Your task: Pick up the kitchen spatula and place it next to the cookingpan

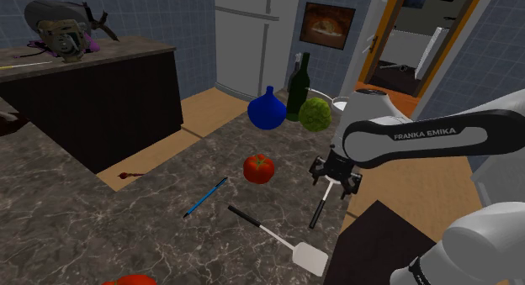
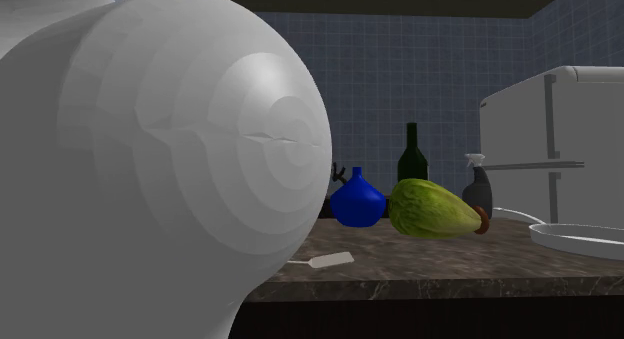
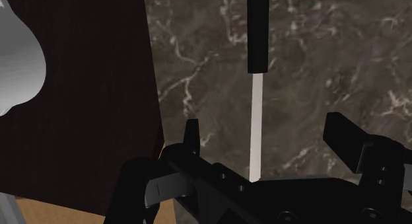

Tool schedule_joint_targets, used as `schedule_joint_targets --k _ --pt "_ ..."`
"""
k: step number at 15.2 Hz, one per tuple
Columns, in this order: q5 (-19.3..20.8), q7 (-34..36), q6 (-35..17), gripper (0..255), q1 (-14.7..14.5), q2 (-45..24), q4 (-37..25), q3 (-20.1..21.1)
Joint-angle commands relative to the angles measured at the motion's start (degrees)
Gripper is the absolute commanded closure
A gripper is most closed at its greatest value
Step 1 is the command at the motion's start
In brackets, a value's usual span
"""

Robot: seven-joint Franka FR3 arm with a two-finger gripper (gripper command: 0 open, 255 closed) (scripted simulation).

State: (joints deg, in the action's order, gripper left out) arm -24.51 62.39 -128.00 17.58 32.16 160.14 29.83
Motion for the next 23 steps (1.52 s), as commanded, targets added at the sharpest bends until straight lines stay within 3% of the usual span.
schedule_joint_targets --k 1,8,9,18,23 --pt "-0.23 0.02 -0.94 0 -0.06 -0.50 0.41 0.28" --pt "-0.23 0.02 -0.94 0 -0.05 -0.51 0.39 0.28" --pt "-0.23 0.02 -0.94 255 -0.05 -0.51 0.39 0.28" --pt "-0.23 0.02 -0.95 255 -0.05 -0.51 0.40 0.29" --pt "0.69 0.30 4.28 255 -0.11 2.72 -1.63 -1.15"
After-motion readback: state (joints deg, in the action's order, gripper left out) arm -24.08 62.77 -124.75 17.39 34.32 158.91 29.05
